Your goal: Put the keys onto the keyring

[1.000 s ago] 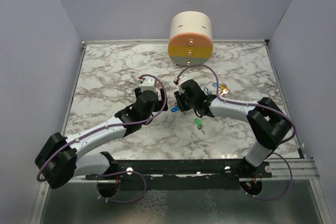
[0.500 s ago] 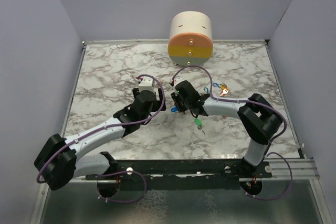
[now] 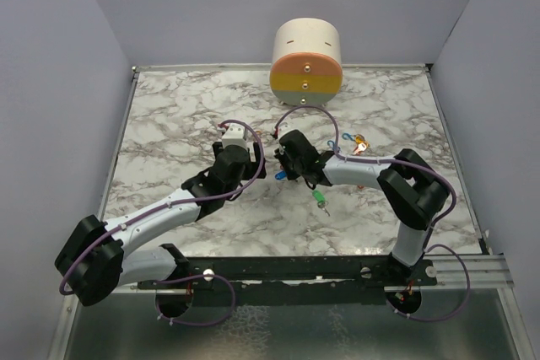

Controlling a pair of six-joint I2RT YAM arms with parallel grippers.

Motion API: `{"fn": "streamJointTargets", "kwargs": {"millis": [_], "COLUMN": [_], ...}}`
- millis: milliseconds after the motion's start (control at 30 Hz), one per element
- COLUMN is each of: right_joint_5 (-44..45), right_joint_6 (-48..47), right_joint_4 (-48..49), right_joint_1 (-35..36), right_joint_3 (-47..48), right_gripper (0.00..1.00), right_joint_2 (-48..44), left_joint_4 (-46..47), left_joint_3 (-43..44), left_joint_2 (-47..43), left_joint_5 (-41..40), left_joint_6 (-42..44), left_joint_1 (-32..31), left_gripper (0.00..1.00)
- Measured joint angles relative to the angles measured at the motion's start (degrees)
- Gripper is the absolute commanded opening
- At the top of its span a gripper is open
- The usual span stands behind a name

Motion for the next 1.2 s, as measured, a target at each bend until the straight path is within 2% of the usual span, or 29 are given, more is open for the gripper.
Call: {"fn": "streamJointTargets", "kwargs": {"millis": [200, 367, 733, 1200], "right_joint_5": [1.16, 2.29, 5.42, 13.18], "right_joint_6": [-0.11, -0.39, -1.31, -1.25], "right_joint_4": [0.00, -0.07, -0.22, -0.98], "right_joint_1": [0.26, 1.03, 1.49, 1.20], "right_joint_3": [0.09, -0.11, -0.96, -1.99], "right_gripper": [0.01, 0.01, 0.01, 0.01], "right_joint_2": [0.02, -1.42, -15.26, -15.72], "left_joint_4": [0.15, 0.20, 0.20, 0.20], "left_joint_3": [-0.20, -0.28, -0.33, -0.33], "left_joint_2": [-0.02, -0.02, -1.05, -1.09], "left_joint_5": [0.11, 0.26, 0.26, 0.26], "left_joint_6": [0.00, 0.00, -0.04, -0.22], "left_joint_1": [0.28, 0.39, 0.39, 0.42], "left_gripper": [0.81, 0.81, 0.81, 0.81]}}
